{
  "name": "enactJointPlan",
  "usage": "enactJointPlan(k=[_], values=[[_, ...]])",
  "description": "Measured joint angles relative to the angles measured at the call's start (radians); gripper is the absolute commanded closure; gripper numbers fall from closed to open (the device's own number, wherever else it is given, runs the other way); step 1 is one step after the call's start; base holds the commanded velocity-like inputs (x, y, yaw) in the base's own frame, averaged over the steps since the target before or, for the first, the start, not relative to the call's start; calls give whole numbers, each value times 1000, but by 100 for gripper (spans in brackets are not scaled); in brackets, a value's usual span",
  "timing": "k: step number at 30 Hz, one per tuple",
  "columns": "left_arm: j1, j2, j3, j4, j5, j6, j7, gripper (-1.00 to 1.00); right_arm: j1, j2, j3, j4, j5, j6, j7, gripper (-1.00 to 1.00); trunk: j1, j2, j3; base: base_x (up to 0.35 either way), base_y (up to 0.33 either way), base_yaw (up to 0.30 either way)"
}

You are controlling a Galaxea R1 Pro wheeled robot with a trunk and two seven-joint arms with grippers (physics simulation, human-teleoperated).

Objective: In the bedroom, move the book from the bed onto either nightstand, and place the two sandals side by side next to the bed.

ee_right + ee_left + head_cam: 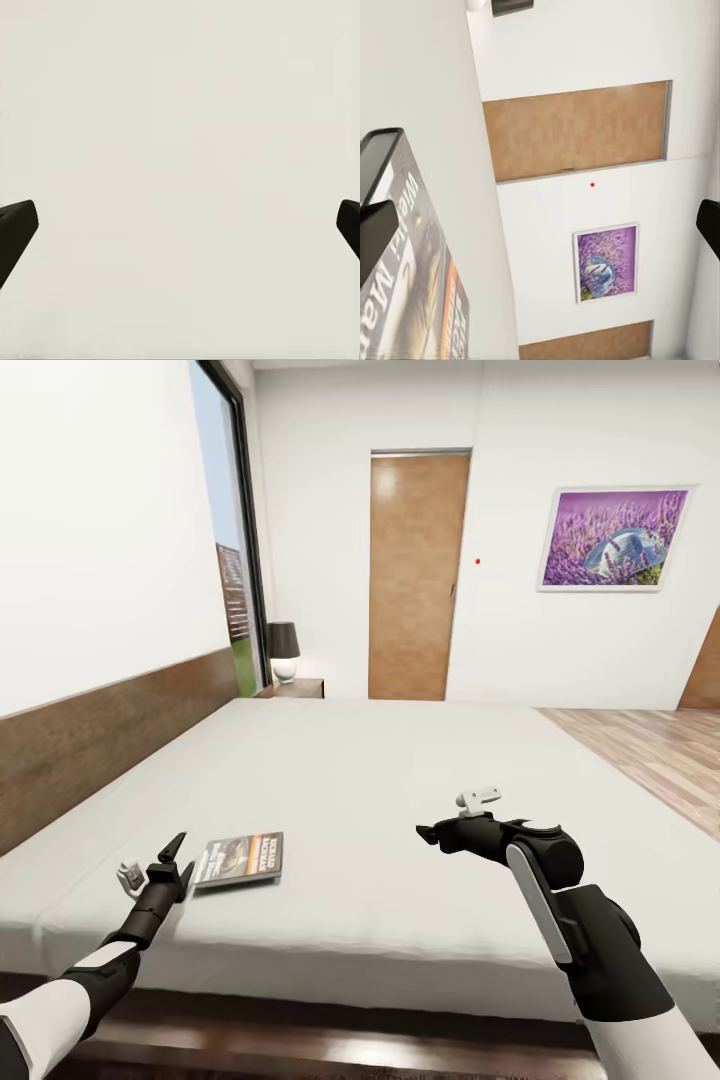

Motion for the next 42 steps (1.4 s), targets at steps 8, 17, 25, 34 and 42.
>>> enactJointPlan(k=[8,17,25,34,42], values=[[0,0,0,0,0,0,-2,-100,0,0,0,0,0,0,0,-100,0,0,0,-55,0,0],[0,0,0,0,0,0,-2,-100,0,0,0,0,0,0,0,-100,0,0,0,-10,0,0],[0,0,-1,0,0,0,-3,-100,0,0,0,0,0,0,0,-100,0,0,0,-1,0,0],[1,0,-1,0,-1,1,-9,-100,0,0,1,0,0,0,0,-100,0,0,0,0,0,0],[2,-1,-2,0,0,0,-37,-100,0,0,1,0,0,0,0,-100,0,0,0,0,0,0]])
